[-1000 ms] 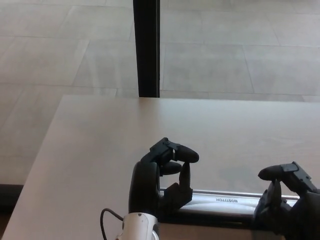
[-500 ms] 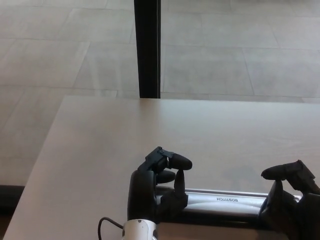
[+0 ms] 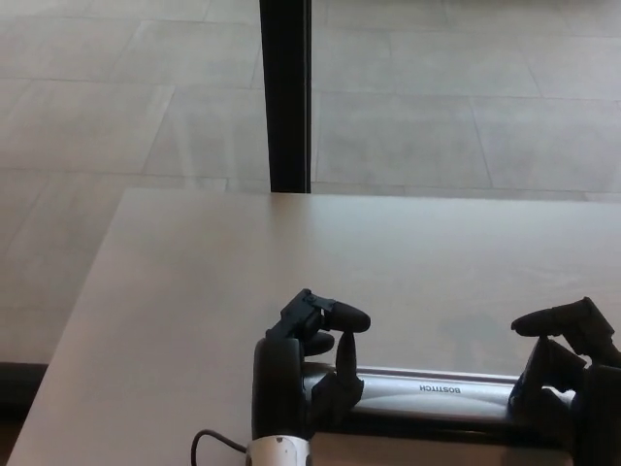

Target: A hole pucnch is kept on the middle on the desk infront of the robot and the robot uses both its hands as fists to press on it and use it

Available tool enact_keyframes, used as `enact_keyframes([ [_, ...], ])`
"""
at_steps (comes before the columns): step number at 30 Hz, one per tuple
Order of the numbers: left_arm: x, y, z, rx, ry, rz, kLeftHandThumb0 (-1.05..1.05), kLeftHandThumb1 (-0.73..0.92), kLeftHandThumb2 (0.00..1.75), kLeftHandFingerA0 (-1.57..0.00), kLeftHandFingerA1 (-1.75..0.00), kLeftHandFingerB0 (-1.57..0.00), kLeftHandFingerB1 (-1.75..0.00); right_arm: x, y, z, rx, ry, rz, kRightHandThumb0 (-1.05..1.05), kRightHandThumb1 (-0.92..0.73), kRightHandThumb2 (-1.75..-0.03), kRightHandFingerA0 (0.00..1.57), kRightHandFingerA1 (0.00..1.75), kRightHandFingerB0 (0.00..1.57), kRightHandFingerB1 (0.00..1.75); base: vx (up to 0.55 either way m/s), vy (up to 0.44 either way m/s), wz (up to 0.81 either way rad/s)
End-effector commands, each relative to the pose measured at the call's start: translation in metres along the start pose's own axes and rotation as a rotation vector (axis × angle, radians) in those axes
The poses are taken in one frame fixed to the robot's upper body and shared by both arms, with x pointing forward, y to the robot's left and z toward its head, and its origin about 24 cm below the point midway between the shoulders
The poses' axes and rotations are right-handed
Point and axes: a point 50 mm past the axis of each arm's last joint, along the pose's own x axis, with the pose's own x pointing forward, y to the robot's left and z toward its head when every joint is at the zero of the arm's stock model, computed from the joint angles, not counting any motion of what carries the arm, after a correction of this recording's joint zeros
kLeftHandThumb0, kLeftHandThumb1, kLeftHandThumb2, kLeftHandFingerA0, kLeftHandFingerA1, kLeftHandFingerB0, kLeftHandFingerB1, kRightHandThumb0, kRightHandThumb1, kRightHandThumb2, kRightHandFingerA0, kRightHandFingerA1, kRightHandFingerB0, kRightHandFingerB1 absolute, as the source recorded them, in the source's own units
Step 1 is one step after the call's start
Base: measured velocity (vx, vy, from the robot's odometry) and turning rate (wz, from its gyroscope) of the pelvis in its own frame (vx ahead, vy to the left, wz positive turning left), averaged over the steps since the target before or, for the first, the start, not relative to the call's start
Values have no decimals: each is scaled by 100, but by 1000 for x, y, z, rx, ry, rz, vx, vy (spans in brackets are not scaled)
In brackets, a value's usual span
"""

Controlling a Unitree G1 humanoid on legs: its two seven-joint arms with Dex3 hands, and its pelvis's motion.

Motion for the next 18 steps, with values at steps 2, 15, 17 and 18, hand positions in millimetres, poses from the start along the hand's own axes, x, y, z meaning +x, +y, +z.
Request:
enact_keyframes([
  [2,-7,-49,10,-76,-136,220,-34,76,90,-88,-175,-56,-165,-67,-19,-61,-427,168,138,-25,-60,-107,99,175,77,146,0,0,0],
  [15,-3,-48,7,93,-289,217,-31,73,96,-89,-175,-59,-158,-82,-23,-78,-563,215,185,-23,-68,-95,88,175,75,141,0,0,0],
  [17,-2,-48,5,95,-290,220,-33,74,93,-90,-175,-60,-154,-83,-24,-80,-571,232,188,-25,-69,-92,88,175,76,138,0,0,0],
  [18,-2,-48,5,100,-291,220,-34,76,89,-89,-175,-60,-153,-84,-24,-81,-575,231,190,-25,-70,-90,86,175,76,135,0,0,0],
])
